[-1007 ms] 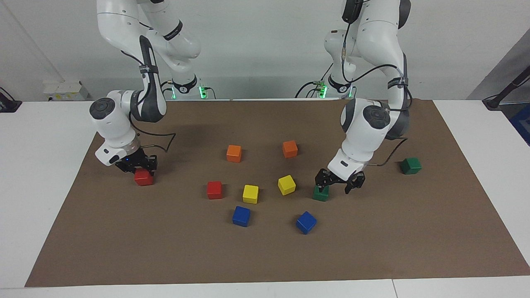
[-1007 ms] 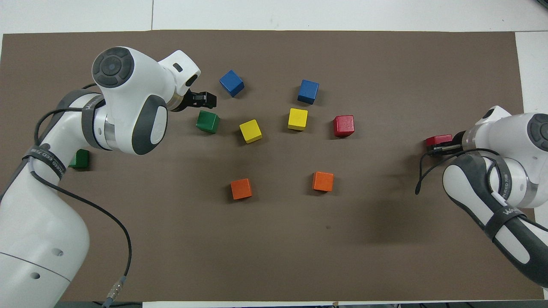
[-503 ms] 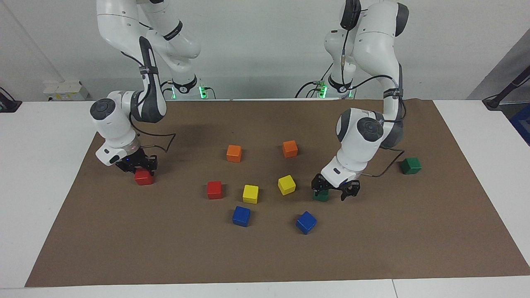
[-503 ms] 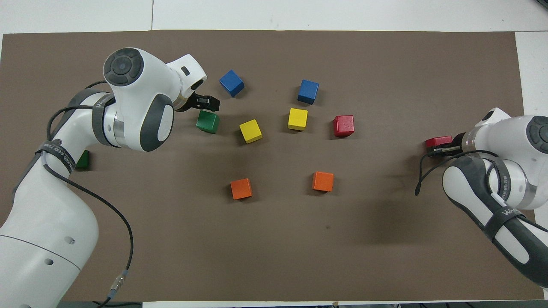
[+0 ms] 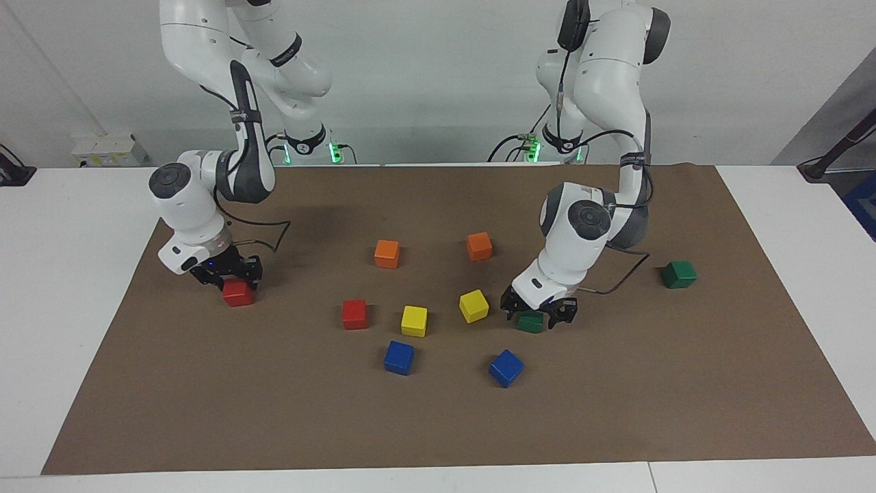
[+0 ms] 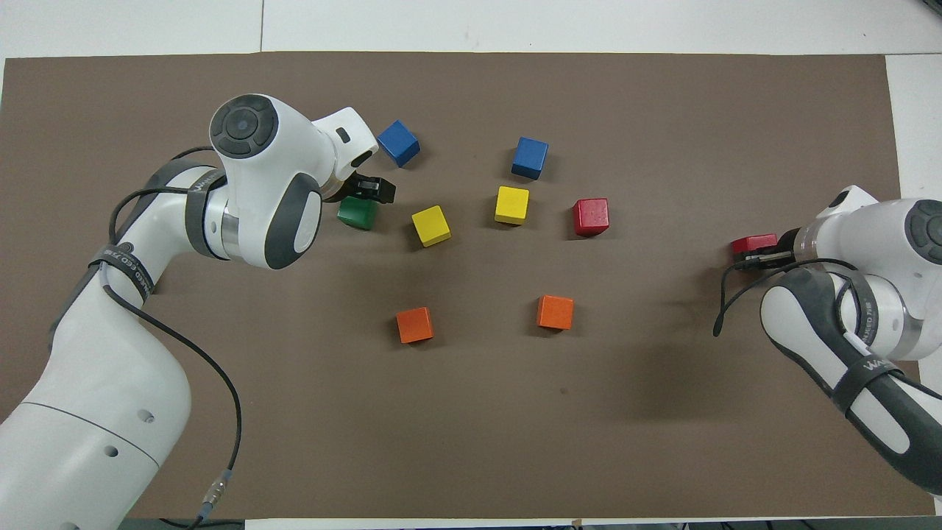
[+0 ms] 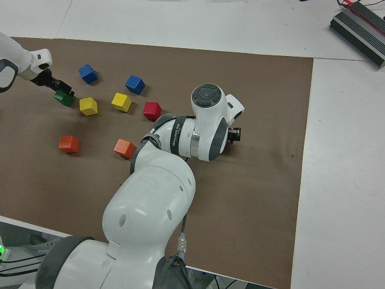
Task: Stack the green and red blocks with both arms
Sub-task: 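Reach and grasp the other green cube with the left gripper, then carry the green cube toward the placed green while the right gripper grasps the other red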
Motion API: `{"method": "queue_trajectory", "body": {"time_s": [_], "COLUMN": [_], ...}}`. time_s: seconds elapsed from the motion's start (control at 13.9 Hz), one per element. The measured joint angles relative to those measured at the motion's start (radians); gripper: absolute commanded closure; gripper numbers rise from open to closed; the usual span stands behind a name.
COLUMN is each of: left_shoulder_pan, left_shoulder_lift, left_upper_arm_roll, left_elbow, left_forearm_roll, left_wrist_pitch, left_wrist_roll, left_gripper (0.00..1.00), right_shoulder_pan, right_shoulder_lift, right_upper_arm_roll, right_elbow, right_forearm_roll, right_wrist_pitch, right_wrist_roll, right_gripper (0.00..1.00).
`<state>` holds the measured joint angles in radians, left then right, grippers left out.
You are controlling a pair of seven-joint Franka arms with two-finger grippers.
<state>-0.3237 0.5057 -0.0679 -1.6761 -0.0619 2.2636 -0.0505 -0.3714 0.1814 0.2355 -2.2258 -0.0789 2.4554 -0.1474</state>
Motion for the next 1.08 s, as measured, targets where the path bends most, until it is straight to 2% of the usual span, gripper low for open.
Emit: {"method": "queue_trajectory", "body": {"time_s": [0.14, 0.29, 0.36, 0.5, 0.79, 1.08], "left_shoulder_pan": [0.000, 0.000, 0.000, -0.002, -0.004, -0.002], "left_shoulder_lift": [0.000, 0.000, 0.000, 0.000, -0.003, -0.004], "left_upper_arm_roll": [0.001, 0.002, 0.001, 0.001, 0.001, 0.007], "left_elbow": [-0.004, -0.011, -0.015, -0.021, -0.017, 0.019], "left_forearm_roll": [0.000, 0.003, 0.007, 0.017, 0.049, 0.049], "left_wrist_pitch": [0.000, 0.000, 0.000, -0.004, -0.042, -0.071], "left_wrist_roll": [0.002, 0.003, 0.005, 0.006, 0.006, 0.005], "left_gripper": [0.02, 0.22, 0.45, 1.00, 1.00, 1.00], "right_shoulder_pan": [0.000, 0.001, 0.003, 0.023, 0.177, 0.377], "right_shoulder_lift": [-0.003, -0.012, -0.019, -0.034, -0.025, 0.077], "right_upper_arm_roll": [0.001, 0.005, 0.009, 0.020, 0.026, 0.030], "right_elbow": [0.026, 0.100, 0.150, 0.266, 0.448, 0.562], "right_forearm_roll": [0.000, 0.000, 0.000, 0.000, -0.008, -0.051], "right_wrist_pitch": [-0.039, -0.147, -0.211, -0.337, -0.437, -0.451], "right_wrist_roll": [0.000, 0.000, 0.000, 0.013, 0.195, 0.485], "right_gripper": [0.00, 0.00, 0.00, 0.00, 0.00, 0.00]}}
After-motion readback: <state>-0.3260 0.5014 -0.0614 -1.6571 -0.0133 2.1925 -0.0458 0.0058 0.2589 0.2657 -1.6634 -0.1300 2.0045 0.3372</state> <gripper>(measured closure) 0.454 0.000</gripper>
